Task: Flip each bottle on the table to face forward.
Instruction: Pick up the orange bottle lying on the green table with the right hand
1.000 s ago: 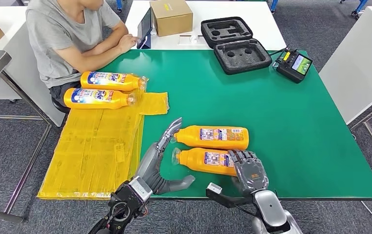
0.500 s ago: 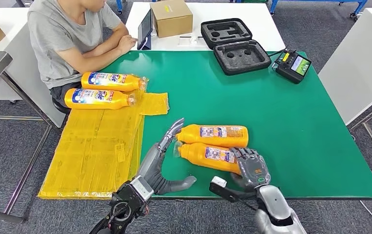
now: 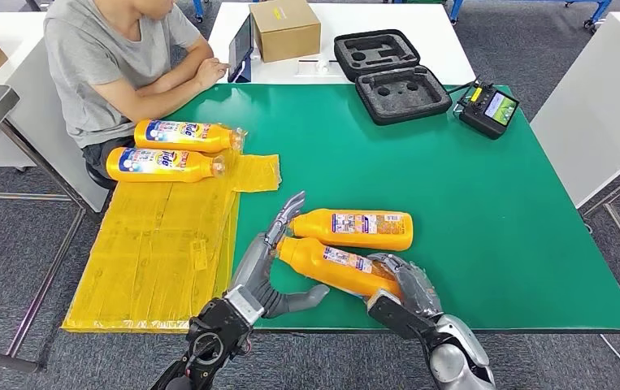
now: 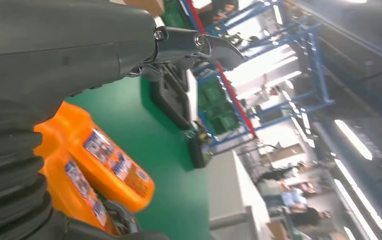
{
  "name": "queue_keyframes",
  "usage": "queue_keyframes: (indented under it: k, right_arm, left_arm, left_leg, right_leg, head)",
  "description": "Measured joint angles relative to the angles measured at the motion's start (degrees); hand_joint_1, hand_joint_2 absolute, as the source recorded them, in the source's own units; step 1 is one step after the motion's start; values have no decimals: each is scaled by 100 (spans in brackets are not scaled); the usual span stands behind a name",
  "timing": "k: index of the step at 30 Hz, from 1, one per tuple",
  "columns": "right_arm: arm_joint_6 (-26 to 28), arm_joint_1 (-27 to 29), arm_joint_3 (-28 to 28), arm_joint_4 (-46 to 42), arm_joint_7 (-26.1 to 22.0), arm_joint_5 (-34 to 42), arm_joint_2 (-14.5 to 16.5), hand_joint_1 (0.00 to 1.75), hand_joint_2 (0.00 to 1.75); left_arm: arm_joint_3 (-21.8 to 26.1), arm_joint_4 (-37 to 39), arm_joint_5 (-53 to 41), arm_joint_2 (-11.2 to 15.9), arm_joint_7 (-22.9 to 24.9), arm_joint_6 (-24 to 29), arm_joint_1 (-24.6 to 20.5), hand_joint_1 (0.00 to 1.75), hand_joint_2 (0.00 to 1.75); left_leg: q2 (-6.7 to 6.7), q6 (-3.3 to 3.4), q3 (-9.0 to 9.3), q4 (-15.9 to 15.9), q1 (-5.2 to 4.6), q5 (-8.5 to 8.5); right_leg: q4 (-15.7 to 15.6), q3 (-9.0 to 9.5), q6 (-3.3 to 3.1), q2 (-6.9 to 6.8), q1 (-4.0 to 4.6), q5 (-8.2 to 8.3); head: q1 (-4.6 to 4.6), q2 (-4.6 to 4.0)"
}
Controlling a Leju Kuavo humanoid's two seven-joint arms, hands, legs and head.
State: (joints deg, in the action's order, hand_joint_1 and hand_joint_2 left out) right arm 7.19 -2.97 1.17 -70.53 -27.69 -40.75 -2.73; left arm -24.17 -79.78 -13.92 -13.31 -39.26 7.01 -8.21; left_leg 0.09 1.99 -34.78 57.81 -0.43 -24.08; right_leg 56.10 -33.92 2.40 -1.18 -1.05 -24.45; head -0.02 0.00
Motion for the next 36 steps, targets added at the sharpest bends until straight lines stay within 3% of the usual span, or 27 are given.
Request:
queue_keyframes:
  k: [11, 18, 30, 36]
  right_arm:
    - [-58, 182, 96, -229, -96, 313, 220, 175, 175]
    - [-148, 242, 242, -252, -193, 580, 305, 175, 175]
    - [-158, 261, 291, -252, -206, 598, 346, 175, 175]
    - [91, 258, 378, -249, -206, 562, 366, 175, 175]
  left_arm:
    - [6, 335, -194, -57, -53, 563, 23, 0, 175]
    - [-213, -196, -57, 101, -87, 1967, 126, 0, 175]
    - [-422, -570, -77, 285, -91, 2158, 183, 0, 175]
    - [-645, -1000, -318, 417, -95, 3203, 206, 0, 175]
  left_leg:
    - [0, 0, -15, 0, -2, 0]
    - [-1, 0, -25, 0, -1, 0]
    - [-1, 0, -25, 0, -3, 0]
    - [-2, 0, -26, 0, -2, 0]
  right_leg:
    - [1, -13, 0, 0, -3, 0]
    - [1, -21, 0, -1, -1, 0]
    - [1, -22, 0, -1, -5, 0]
    - [1, -22, 0, -2, -4, 0]
  head:
    - [-1, 0]
    - [-1, 0]
    - [-1, 0]
    - [-1, 0]
